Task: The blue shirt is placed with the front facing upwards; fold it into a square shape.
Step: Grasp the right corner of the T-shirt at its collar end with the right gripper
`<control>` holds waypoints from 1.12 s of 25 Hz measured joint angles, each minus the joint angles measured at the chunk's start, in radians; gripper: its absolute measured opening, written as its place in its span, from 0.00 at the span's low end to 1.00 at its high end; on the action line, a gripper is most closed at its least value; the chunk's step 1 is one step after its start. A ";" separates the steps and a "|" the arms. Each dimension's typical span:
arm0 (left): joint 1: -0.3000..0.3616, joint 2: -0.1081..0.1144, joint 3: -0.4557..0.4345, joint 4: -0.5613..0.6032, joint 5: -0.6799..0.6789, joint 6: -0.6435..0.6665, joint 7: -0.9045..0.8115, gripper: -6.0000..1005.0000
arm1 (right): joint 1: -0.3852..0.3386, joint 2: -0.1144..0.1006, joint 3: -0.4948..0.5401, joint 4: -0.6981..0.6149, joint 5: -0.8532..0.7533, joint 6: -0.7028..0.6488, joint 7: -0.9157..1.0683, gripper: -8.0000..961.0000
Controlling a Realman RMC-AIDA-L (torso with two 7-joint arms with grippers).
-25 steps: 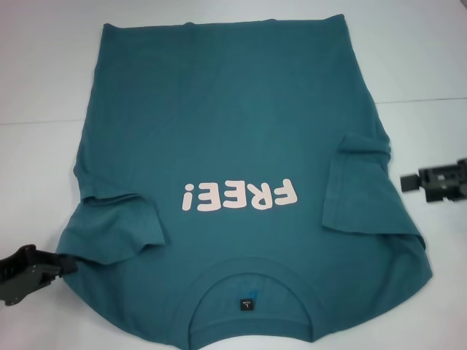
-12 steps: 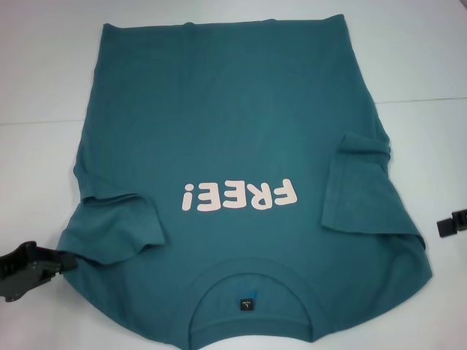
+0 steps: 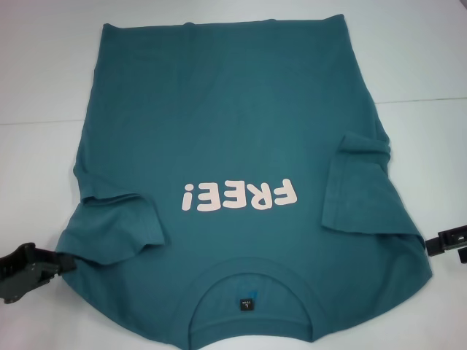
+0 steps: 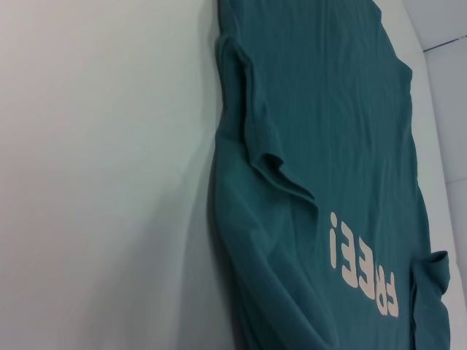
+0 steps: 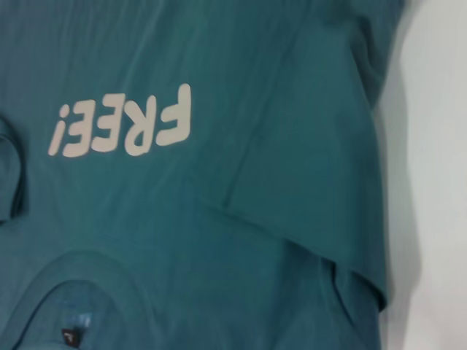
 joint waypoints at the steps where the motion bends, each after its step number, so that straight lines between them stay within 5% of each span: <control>1: 0.000 0.000 0.000 0.000 -0.001 0.000 0.000 0.03 | 0.001 0.004 -0.001 0.000 -0.006 0.006 0.000 0.96; 13: 0.003 -0.001 0.000 0.000 -0.003 -0.002 0.001 0.03 | 0.022 0.047 -0.046 0.013 -0.017 0.094 -0.001 0.96; 28: 0.004 -0.002 0.000 0.000 -0.004 -0.007 0.001 0.04 | 0.039 0.059 -0.104 0.041 -0.017 0.159 0.014 0.96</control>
